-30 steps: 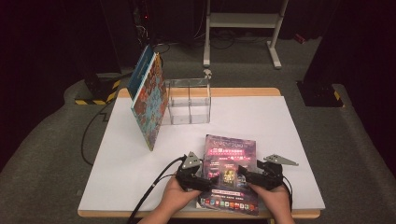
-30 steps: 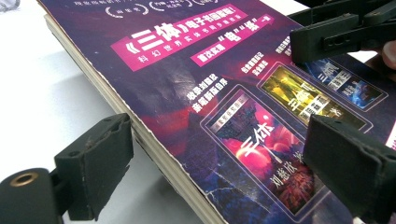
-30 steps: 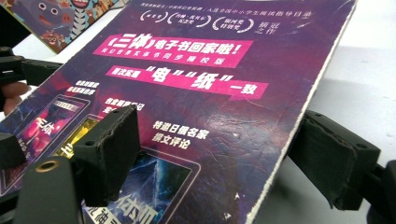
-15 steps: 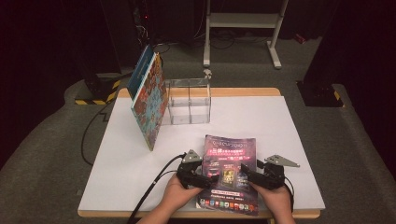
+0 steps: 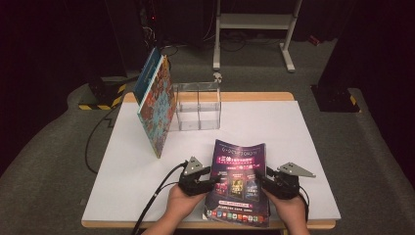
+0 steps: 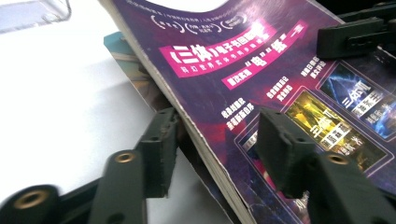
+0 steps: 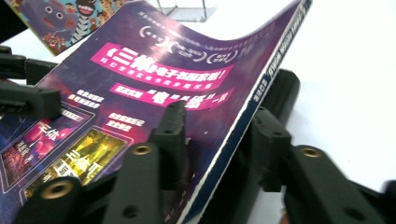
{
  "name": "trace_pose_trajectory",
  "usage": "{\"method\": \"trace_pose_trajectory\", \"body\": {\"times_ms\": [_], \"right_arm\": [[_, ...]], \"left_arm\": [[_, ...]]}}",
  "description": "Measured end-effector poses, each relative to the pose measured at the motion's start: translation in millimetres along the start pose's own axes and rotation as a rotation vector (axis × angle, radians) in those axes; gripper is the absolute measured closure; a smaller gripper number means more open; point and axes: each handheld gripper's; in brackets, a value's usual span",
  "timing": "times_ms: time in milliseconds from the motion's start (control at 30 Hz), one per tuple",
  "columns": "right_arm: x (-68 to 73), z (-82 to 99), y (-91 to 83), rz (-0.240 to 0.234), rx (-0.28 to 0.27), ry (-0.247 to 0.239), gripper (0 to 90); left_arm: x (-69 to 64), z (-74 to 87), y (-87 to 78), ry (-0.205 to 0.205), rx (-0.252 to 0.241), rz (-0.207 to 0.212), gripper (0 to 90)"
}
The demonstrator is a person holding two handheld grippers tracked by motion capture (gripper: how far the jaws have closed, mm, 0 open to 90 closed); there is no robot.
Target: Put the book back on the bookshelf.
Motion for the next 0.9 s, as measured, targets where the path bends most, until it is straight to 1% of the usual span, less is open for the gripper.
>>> {"method": "trace_pose_trajectory", "body": {"times_ms": [67,100,167,267,333,433,467,567,667,700,800,900], "right_arm": [[3.9,-2.0,-0.1,0.011,0.001,-0.011,63.6],[4.3,-2.7,-0.7,0.008,-0.003,-0.010,64.3],[4.1,-3.2,-1.5,0.004,-0.004,-0.006,64.7],[3.2,-3.7,-1.3,0.001,0.005,0.013,63.6],[2.1,-3.8,-1.4,0.004,0.009,0.014,62.0],[0.5,-2.2,-1.1,0.002,0.020,0.024,61.3],[-0.6,-1.7,-1.4,-0.002,0.020,0.024,61.4],[-1.3,-2.4,-3.4,-0.012,0.017,0.035,63.2],[-0.7,-4.4,-5.1,-0.014,0.008,0.034,66.8],[-0.2,-5.1,-5.3,-0.019,0.005,0.042,68.0],[1.0,-6.7,-4.3,-0.021,0.000,0.048,69.8],[1.0,-7.6,-2.5,-0.018,0.006,0.044,69.8]], "left_arm": [[0.0,-1.1,-0.8,-0.003,-0.006,-0.001,56.3],[0.2,-1.6,-1.8,-0.002,-0.007,0.001,58.7],[-0.3,-2.3,-3.4,0.007,-0.015,-0.002,63.9],[-1.1,-2.4,-5.4,0.032,-0.030,-0.008,69.8],[-1.1,-2.3,-5.5,0.034,-0.031,-0.010,71.4],[-3.8,-1.5,-6.0,0.051,-0.056,-0.011,75.5],[-4.1,-1.7,-6.5,0.055,-0.057,-0.012,77.0],[-5.2,-1.8,-7.4,0.063,-0.071,-0.012,80.2],[-5.8,-2.5,-10.0,0.075,-0.081,-0.007,84.3],[-6.2,-2.7,-10.6,0.074,-0.082,-0.006,85.2],[-6.2,-3.1,-11.3,0.070,-0.090,-0.007,85.5],[-4.4,-2.9,-11.4,0.065,-0.090,-0.007,84.8]]}}
Point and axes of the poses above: each handheld gripper's, and its own axes: y roughly forward along the jaws, z roughly out of its underside, x roughly to its left, and after that the axes turned 4 degrees about -y, right-handed
